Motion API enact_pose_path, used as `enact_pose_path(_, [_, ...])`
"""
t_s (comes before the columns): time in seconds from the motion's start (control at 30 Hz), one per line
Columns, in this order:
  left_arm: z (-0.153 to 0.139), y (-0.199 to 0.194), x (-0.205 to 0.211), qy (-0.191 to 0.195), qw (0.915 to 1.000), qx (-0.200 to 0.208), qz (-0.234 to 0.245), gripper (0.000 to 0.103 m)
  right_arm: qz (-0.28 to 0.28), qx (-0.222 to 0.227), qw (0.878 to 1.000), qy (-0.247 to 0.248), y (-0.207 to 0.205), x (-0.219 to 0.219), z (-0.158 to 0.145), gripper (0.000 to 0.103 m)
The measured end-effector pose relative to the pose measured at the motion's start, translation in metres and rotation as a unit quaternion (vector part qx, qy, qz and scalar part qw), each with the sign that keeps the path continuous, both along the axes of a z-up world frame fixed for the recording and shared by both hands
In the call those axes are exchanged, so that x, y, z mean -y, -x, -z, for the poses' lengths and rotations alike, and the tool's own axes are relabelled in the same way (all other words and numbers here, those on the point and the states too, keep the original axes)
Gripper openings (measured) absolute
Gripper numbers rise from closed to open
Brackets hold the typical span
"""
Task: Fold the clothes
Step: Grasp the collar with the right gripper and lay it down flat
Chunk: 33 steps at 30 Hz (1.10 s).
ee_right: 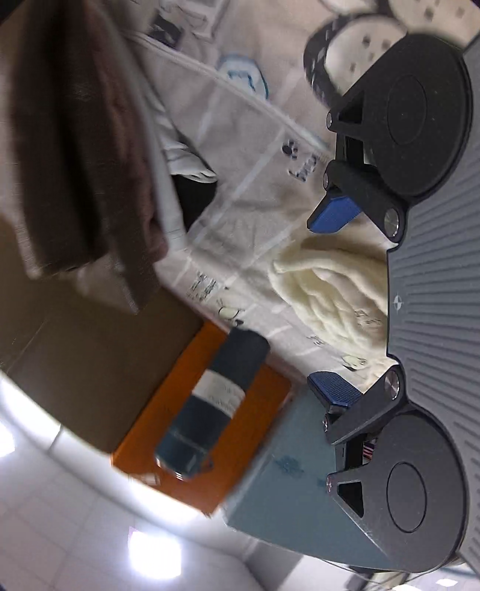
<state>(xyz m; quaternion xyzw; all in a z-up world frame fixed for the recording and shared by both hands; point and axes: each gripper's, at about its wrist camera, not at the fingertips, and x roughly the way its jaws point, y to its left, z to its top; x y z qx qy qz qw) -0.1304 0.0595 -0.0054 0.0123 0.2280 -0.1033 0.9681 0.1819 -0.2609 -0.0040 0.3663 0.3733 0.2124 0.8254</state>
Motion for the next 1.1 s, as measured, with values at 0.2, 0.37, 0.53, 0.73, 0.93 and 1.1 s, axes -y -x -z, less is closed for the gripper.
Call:
enact_pose_path(0.2, [0.0,-0.001,-0.001,0.003,1.0,0.0,0.001,0.09,0.037,-0.011,0.999,0.007,-0.013,-0.004,0.008,0.034])
enact_pose_path(0.37, [0.0,-0.001,0.0,0.002,1.0,0.001,0.002,0.09,0.018,0.065,0.998,0.003,0.008,-0.013,-0.016,0.021])
enact_pose_path(0.53, [0.0,-0.001,0.0,0.0,1.0,0.002,0.003,0.09,-0.059,0.154,0.986,0.005,0.046,-0.041,-0.049,0.02])
enact_pose_path(0.73, [0.0,-0.001,0.001,-0.001,1.0,0.002,0.005,0.09,-0.185,0.166,0.966,0.069,0.093,-0.099,-0.043,0.02])
enact_pose_path(0.93, [-0.001,-0.001,0.002,-0.002,1.0,0.003,0.006,0.09,-0.283,0.125,0.942,0.128,0.122,-0.142,-0.024,0.046])
enact_pose_path(1.1, [0.0,0.0,0.003,-0.004,1.0,0.003,0.006,0.09,-0.318,0.163,0.93,0.09,0.139,-0.13,-0.049,0.073])
